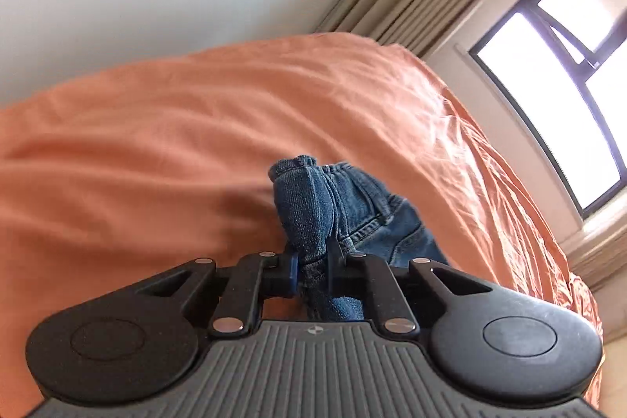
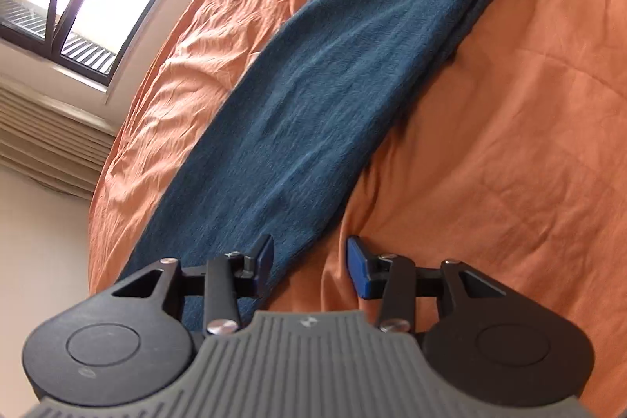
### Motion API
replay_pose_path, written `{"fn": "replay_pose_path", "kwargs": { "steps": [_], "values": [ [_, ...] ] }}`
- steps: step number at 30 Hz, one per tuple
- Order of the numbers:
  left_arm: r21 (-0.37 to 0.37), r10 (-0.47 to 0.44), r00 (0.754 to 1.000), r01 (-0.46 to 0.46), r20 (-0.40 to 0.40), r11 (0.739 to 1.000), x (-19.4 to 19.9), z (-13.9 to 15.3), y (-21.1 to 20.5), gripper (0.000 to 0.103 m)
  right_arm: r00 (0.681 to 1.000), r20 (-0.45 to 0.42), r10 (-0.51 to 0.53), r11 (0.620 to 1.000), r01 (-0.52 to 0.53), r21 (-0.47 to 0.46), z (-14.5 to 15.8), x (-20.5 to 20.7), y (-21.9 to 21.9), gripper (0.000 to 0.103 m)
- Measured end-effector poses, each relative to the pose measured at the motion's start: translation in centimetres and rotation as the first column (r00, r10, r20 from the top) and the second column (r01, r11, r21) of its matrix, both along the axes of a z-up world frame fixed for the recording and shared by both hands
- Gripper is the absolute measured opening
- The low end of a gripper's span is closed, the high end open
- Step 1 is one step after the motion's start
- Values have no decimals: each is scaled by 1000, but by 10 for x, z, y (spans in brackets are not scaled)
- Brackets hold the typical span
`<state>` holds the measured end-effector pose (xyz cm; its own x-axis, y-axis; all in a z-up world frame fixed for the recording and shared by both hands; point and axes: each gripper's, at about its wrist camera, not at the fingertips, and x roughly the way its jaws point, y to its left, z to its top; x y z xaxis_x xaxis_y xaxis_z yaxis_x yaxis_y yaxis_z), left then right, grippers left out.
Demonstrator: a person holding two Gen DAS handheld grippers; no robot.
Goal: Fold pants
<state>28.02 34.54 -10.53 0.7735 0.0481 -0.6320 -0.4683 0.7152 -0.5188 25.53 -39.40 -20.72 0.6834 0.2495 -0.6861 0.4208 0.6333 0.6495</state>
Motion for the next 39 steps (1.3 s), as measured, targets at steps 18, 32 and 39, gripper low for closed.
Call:
{"fn": "replay_pose_path", "kwargs": {
  "steps": [18, 32, 39],
  "values": [
    [417, 14, 969, 93, -246, 904, 14, -12, 10, 41, 999, -8, -36, 993, 34, -109, 16, -13, -26, 39],
    [444, -305, 910, 405, -281, 800, -16, 60, -97, 58, 978, 37, -205, 977, 207, -58, 20, -22, -151, 40],
    [394, -469, 831, 555, -299, 733, 7, 69, -193, 51, 965, 30, -260, 965, 259, 39, -9, -9, -199, 42]
  ]
}}
